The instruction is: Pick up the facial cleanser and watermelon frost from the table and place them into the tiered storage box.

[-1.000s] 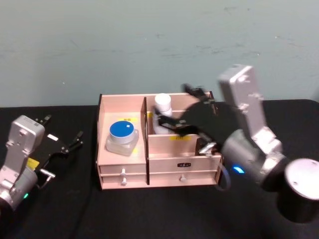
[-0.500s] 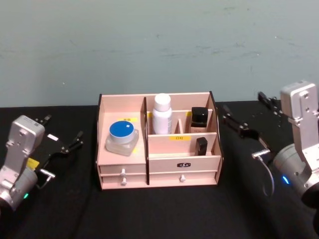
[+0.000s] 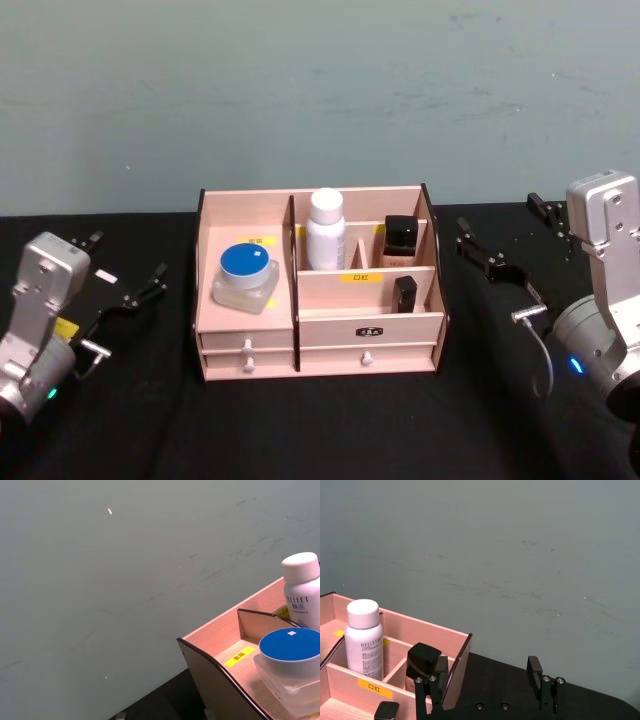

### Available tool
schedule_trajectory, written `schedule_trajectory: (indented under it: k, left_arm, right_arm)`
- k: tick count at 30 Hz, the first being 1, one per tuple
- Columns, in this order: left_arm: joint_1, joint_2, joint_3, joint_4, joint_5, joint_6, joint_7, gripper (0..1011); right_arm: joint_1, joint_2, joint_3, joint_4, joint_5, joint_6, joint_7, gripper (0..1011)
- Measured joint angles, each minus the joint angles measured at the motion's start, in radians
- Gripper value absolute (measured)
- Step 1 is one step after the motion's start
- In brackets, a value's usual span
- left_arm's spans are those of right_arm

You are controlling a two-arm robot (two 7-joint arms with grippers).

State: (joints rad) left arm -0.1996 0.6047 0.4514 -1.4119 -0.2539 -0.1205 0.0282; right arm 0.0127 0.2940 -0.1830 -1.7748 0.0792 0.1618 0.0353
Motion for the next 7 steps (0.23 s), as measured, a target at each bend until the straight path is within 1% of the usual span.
schedule_trajectory:
  k: [7]
  left_arm:
    - [0.0,0.0,0.0,0.0,0.0,0.0,0.0,1010]
  right_arm:
    - [0.0,0.001,-0.001,-0.003,0.0,0.0,0.001,1002]
